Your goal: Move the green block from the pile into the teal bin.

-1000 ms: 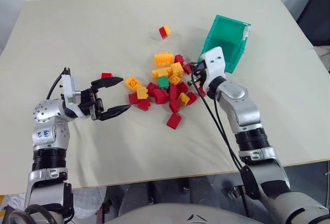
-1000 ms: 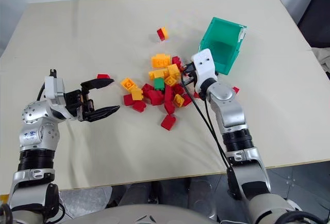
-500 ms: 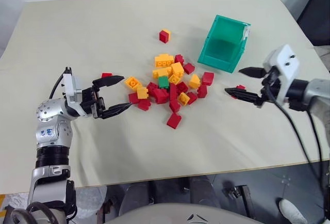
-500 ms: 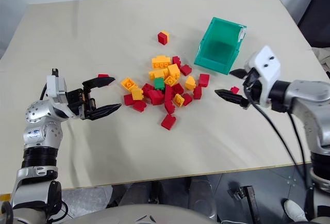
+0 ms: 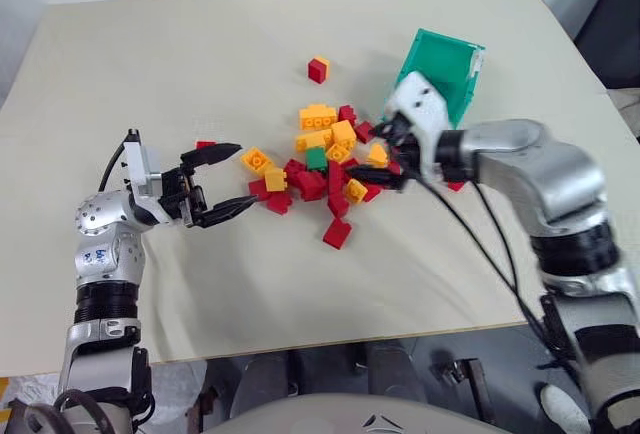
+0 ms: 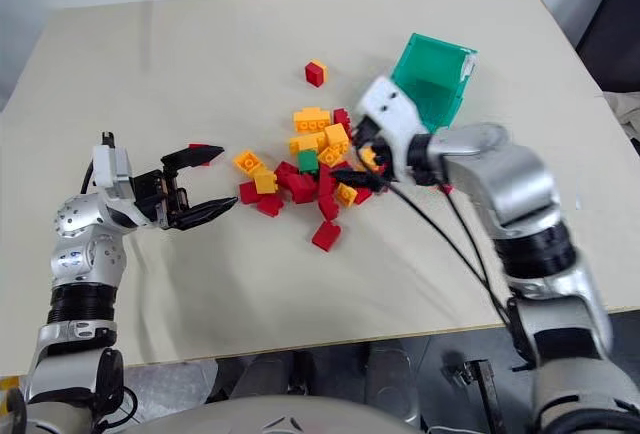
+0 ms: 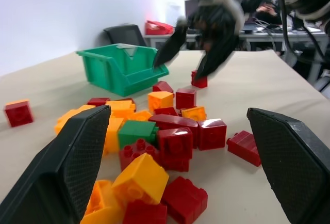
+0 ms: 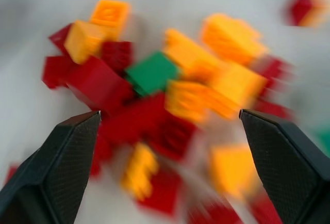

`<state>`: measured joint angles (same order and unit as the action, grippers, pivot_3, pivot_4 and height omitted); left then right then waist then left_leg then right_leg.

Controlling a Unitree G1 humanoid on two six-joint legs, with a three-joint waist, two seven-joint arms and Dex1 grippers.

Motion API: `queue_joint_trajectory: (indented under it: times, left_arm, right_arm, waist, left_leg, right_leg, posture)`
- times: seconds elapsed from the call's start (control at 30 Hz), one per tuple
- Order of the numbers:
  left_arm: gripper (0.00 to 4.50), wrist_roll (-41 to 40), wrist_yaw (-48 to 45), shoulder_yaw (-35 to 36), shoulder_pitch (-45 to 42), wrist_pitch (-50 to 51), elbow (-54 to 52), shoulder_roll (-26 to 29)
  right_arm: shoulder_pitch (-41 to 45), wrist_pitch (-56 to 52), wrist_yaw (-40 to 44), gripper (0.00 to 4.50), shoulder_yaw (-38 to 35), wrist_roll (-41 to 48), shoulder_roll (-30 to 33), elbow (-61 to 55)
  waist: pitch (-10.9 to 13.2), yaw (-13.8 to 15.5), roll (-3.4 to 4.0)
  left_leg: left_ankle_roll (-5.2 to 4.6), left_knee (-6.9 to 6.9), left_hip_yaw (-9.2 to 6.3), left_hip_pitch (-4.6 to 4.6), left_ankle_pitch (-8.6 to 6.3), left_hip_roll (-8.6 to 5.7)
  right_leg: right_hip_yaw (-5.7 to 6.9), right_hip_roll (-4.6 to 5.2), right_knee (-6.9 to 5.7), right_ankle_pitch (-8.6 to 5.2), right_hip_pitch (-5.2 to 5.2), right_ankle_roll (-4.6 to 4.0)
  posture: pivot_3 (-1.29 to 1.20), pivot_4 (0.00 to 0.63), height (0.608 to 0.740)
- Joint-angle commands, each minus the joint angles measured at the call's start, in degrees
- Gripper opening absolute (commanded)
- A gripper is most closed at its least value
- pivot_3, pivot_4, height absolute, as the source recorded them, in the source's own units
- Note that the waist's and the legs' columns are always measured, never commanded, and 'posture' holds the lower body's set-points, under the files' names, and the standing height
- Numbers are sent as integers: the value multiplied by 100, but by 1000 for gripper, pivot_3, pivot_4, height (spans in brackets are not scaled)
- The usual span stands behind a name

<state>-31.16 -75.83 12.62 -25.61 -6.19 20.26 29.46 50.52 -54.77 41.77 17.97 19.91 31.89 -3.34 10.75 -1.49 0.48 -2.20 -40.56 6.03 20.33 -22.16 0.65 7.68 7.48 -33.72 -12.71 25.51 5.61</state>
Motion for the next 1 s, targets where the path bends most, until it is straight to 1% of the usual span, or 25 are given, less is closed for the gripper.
queue_joint_trajectory:
  times: [0.03,0.1,0.2,0.4,0.5,0.67,0.87,0.93,1.0]
  left_arm:
    - [4500,-85,89,100,107,-37,-315,26]
    - [4500,-103,148,131,206,-42,-424,26]
    - [4500,-129,228,177,338,-37,-570,21]
    - [4500,-145,363,190,473,-24,-729,-10]
    - [4500,-156,414,190,515,-21,-786,-27]
    - [4500,-168,455,198,563,-8,-857,-29]
    - [4500,-198,489,191,647,2,-966,-24]
    - [4500,-212,502,178,674,25,-1029,-26]
    - [4500,-217,517,168,692,47,-1076,-27]
  right_arm:
    - [461,196,-256,4478,263,-551,-349,855]
    - [690,392,-250,4478,543,-846,-600,1406]
    - [926,594,-107,4478,794,-1129,-878,1920]
    - [1087,906,340,4478,1060,-1403,-1206,2352]
    - [1144,1062,571,4478,1126,-1482,-1495,2528]
    - [1151,1295,810,4478,1128,-1665,-1695,2731]
    - [1197,1535,681,4478,987,-1873,-1993,3148]
    - [1122,1420,719,4094,911,-1868,-1926,2915]
    - [1038,1316,712,3587,806,-1838,-1842,2640]
  waist:
    - [0,1,0]
    - [0,-11,0]
    - [0,-35,0]
    - [-1,-37,-1]
    - [-2,-70,-3]
    - [-2,-159,-3]
    - [-2,-154,-3]
    - [-2,-148,-3]
    - [-2,-143,-3]
  left_leg:
    - [-1,-7,-1,4,-1,-3]
    - [-7,-26,-7,14,-4,-5]
    - [-8,-33,-7,18,-6,-4]
    - [-5,-45,-10,17,-7,2]
    - [-5,-48,-7,10,-6,3]
    - [3,-44,-4,1,-4,10]
    - [1,-44,-6,5,-5,6]
    - [1,-44,-9,7,-5,5]
    - [2,-44,-11,8,-5,4]
  right_leg:
    - [0,2,0,0,0,0]
    - [2,4,-2,1,0,2]
    - [2,3,-2,2,0,4]
    - [3,1,-12,2,-2,5]
    - [-3,1,-21,3,-3,6]
    - [-4,-2,-32,0,-3,0]
    - [-3,3,-26,1,-3,0]
    - [-2,4,-25,1,-2,0]
    - [-2,6,-24,1,-2,0]
  posture:
    - [0,150,740]
    - [0,150,740]
    - [0,150,740]
    - [0,150,740]
    - [0,150,740]
    - [0,150,740]
    - [0,150,740]
    - [0,150,740]
    - [0,150,740]
